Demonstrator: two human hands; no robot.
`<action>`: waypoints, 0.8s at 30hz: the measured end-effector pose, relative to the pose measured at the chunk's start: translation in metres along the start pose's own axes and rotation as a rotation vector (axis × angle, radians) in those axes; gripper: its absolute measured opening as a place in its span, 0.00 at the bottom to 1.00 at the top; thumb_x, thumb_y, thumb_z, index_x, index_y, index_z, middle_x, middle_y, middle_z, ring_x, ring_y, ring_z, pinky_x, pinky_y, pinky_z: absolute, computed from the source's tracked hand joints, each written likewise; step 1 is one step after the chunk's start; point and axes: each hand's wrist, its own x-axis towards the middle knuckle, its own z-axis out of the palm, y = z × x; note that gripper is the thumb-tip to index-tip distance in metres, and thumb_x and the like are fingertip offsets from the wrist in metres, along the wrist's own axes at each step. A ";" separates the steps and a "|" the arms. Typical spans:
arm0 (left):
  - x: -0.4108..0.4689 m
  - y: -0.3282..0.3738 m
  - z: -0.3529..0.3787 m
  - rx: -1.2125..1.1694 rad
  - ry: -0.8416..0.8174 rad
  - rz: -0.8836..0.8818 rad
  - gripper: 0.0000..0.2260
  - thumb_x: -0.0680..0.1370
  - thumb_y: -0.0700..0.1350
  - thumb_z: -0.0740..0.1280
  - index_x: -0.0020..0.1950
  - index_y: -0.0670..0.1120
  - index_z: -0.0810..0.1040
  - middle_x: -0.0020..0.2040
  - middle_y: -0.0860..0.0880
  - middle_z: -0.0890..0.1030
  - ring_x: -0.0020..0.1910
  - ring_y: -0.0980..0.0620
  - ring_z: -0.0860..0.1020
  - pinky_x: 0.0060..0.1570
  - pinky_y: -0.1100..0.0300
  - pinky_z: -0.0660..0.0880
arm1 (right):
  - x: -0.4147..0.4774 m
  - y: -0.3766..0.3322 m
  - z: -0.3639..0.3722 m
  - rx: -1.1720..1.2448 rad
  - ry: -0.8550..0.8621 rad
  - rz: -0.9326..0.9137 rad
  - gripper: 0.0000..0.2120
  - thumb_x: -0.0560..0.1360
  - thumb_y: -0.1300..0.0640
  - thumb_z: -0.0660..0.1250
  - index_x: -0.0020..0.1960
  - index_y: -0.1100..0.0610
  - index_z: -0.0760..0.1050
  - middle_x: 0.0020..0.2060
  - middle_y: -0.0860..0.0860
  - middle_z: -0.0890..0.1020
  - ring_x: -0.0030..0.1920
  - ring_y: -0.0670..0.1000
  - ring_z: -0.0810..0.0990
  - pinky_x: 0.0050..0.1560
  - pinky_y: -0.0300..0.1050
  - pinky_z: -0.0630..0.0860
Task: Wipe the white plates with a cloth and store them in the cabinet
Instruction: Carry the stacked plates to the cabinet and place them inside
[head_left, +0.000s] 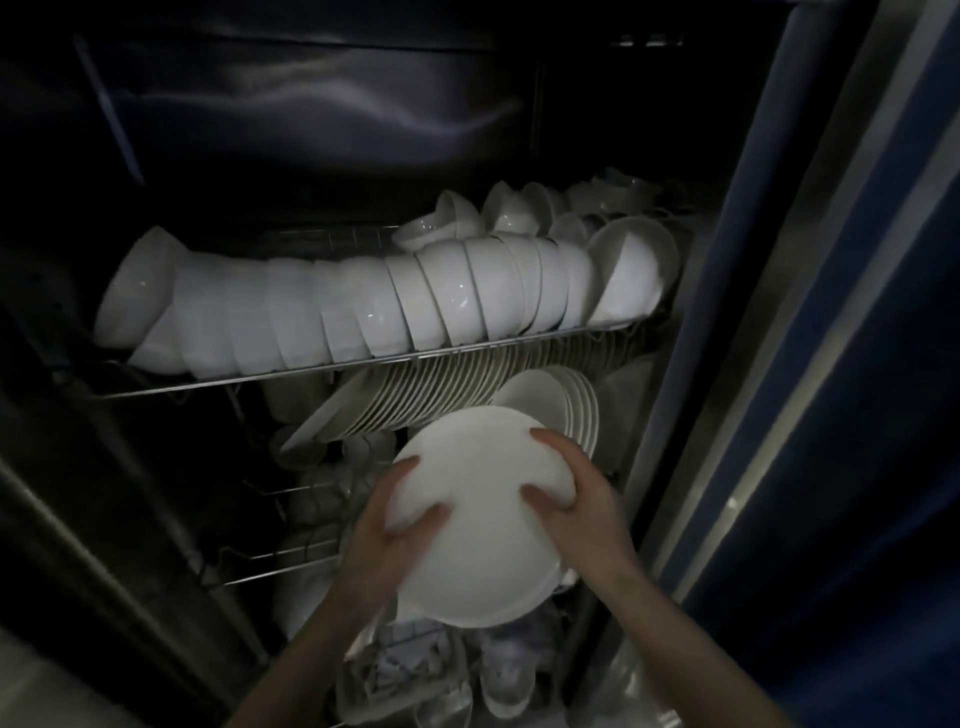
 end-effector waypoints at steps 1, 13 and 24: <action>0.012 -0.003 0.007 0.011 0.038 0.023 0.22 0.71 0.46 0.76 0.59 0.66 0.75 0.57 0.73 0.75 0.51 0.75 0.74 0.41 0.77 0.72 | 0.015 0.001 0.001 -0.020 -0.005 -0.032 0.25 0.73 0.60 0.73 0.62 0.35 0.73 0.65 0.41 0.76 0.65 0.46 0.74 0.65 0.44 0.73; 0.113 -0.061 0.079 0.078 0.268 0.036 0.22 0.73 0.46 0.75 0.65 0.57 0.73 0.67 0.55 0.73 0.65 0.55 0.71 0.58 0.71 0.66 | 0.136 0.004 -0.003 -0.520 -0.175 -0.179 0.28 0.76 0.55 0.66 0.72 0.37 0.65 0.67 0.54 0.72 0.65 0.57 0.73 0.63 0.49 0.74; 0.128 -0.084 0.102 0.080 0.205 -0.084 0.19 0.77 0.47 0.71 0.65 0.58 0.71 0.68 0.55 0.70 0.64 0.57 0.68 0.60 0.62 0.65 | 0.163 0.010 0.006 -0.735 -0.255 -0.138 0.30 0.76 0.56 0.63 0.75 0.39 0.60 0.65 0.59 0.74 0.64 0.61 0.75 0.62 0.47 0.73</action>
